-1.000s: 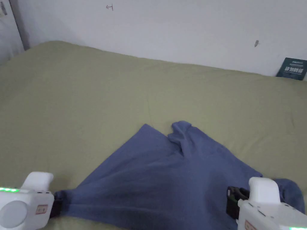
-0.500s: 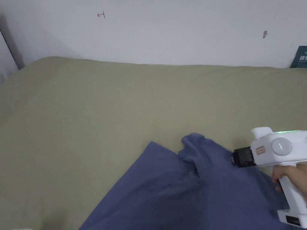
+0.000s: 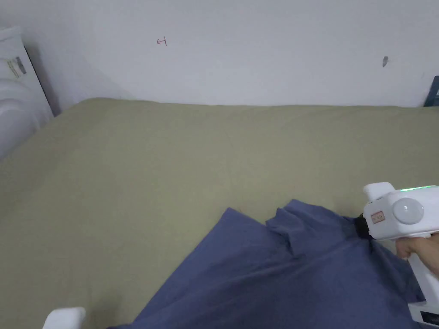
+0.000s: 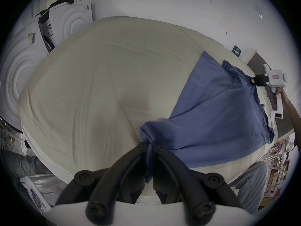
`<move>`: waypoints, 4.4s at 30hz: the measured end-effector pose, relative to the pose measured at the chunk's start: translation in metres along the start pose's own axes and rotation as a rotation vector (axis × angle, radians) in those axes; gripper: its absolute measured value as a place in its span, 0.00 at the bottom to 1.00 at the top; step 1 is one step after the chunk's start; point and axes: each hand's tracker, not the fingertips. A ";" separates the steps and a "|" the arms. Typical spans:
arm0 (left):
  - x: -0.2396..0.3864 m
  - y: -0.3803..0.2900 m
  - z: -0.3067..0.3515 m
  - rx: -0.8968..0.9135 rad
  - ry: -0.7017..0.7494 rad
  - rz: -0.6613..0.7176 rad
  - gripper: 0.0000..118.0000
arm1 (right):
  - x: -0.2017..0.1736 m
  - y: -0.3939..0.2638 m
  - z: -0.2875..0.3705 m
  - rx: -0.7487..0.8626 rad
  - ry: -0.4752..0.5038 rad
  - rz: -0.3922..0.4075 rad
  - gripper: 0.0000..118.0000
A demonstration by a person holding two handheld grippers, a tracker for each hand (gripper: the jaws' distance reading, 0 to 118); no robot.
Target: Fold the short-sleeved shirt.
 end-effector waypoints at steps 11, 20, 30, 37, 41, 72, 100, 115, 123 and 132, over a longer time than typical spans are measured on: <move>0.046 0.075 0.136 0.345 -0.041 -0.001 0.05 | 0.028 0.016 0.237 0.407 -0.033 -0.006 0.02; 0.136 0.186 0.245 0.609 0.052 -0.067 0.05 | 0.064 0.026 0.385 0.638 -0.179 -0.076 0.02; 0.182 0.266 0.302 0.671 0.160 -0.133 0.05 | 0.089 0.068 0.426 0.704 -0.239 -0.123 0.02; 0.191 0.300 0.305 0.703 0.194 -0.103 0.05 | 0.097 0.115 0.408 0.707 -0.251 -0.136 0.02; 0.197 0.325 0.294 0.703 0.199 -0.098 0.05 | 0.106 0.149 0.391 0.704 -0.257 -0.139 0.02; 0.230 0.499 0.124 0.767 0.329 -0.100 0.05 | 0.130 0.319 0.232 0.738 -0.360 -0.123 0.02; 0.070 0.059 0.005 0.238 0.150 -0.148 0.05 | 0.048 -0.202 0.161 0.272 -0.008 -0.250 0.02; 0.037 -0.033 0.044 0.211 0.130 -0.168 0.05 | 0.030 -0.290 0.192 0.217 0.006 -0.256 0.03; 0.032 -0.043 0.057 0.248 0.108 -0.121 1.00 | 0.030 -0.286 0.206 0.222 -0.003 -0.291 0.97; 0.049 -0.077 0.096 0.352 0.112 -0.086 0.00 | 0.016 -0.289 0.212 0.271 -0.077 -0.182 0.02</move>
